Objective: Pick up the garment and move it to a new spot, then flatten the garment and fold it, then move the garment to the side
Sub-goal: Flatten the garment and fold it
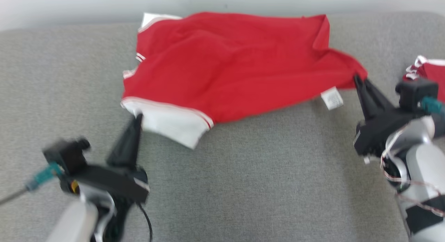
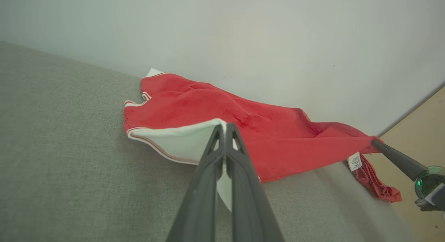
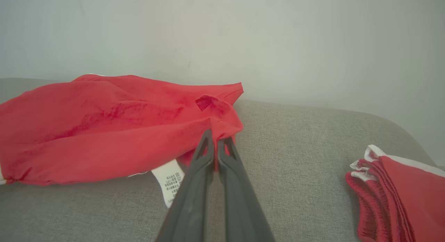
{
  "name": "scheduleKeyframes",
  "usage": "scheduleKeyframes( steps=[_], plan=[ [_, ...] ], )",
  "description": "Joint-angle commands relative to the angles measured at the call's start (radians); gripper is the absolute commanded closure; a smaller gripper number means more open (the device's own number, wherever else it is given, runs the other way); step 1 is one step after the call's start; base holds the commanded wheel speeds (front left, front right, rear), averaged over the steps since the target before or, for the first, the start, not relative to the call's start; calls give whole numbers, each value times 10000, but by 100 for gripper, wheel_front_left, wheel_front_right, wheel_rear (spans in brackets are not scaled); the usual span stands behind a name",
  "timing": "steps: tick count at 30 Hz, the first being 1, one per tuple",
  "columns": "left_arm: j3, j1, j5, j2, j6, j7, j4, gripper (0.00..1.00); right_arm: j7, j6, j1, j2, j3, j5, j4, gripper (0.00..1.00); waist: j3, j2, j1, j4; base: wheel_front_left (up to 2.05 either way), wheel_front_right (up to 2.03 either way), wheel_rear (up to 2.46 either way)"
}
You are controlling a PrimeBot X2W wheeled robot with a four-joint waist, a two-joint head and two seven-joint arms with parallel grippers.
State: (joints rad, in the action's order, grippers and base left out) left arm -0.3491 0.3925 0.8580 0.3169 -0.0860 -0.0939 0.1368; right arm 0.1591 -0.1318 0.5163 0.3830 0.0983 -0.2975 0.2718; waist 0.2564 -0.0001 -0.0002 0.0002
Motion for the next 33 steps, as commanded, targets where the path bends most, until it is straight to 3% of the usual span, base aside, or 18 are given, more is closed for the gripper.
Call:
scheduleKeyframes(
  steps=[1,7,14,24,33],
  plan=[
    [-90,-361,37,-9,52,75,-52,100,57,27,-324,-140,-121,24,-95,100,-324,1,2,161,0,0,0],
    [-369,-1585,417,-5,220,447,-310,100,352,27,-1437,-446,-542,-150,-406,100,-504,1,2,190,0,0,0],
    [-482,-2776,1424,297,264,1610,-630,100,966,27,-2314,-546,-797,21,-492,100,-642,1,2,279,0,0,0],
    [479,-4050,3545,691,133,2316,-1830,100,1339,27,-3090,-986,-1604,-278,-644,100,-932,1,2,429,0,0,0],
    [811,-5610,4955,1255,219,3196,-3310,100,2651,27,-4559,-1660,-2379,-627,-1800,100,-1211,1,2,380,0,0,0]
  ],
)
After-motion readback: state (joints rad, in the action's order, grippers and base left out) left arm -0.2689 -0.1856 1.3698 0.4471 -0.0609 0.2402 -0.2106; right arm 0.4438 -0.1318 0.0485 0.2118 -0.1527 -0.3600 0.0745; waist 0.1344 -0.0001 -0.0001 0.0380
